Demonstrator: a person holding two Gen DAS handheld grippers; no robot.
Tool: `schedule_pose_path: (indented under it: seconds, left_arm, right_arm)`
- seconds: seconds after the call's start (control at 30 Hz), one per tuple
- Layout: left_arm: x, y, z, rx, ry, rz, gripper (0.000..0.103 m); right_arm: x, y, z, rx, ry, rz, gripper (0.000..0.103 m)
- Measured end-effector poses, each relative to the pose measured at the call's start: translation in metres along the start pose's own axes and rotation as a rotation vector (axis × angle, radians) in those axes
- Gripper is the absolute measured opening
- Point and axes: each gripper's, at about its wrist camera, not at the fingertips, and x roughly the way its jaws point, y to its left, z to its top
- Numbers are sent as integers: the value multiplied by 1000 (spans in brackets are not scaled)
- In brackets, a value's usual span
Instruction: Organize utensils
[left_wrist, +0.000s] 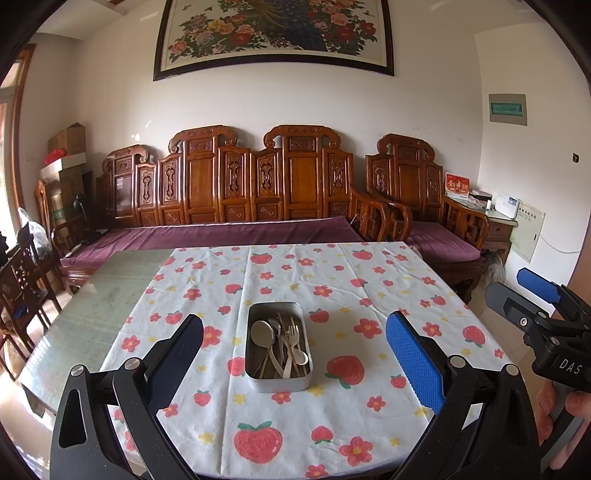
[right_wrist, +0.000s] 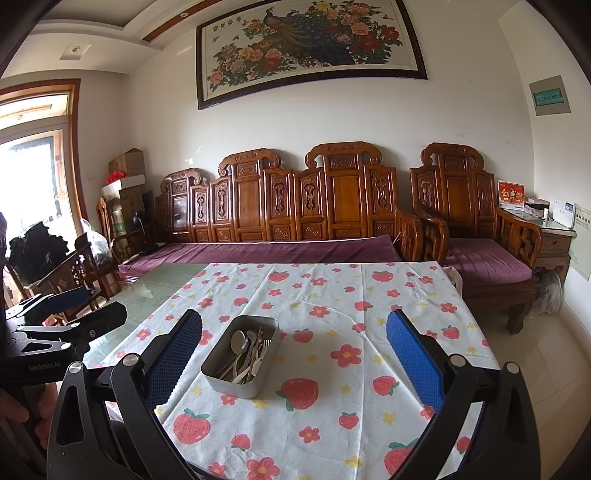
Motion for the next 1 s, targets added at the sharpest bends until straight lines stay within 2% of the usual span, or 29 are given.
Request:
schedule_pose_path:
  seconds: [1.0]
  left_arm:
    - [-5,-6,5,-1,-7,-8,96]
  right_arm:
    - [0,0,0,2,1,1,101]
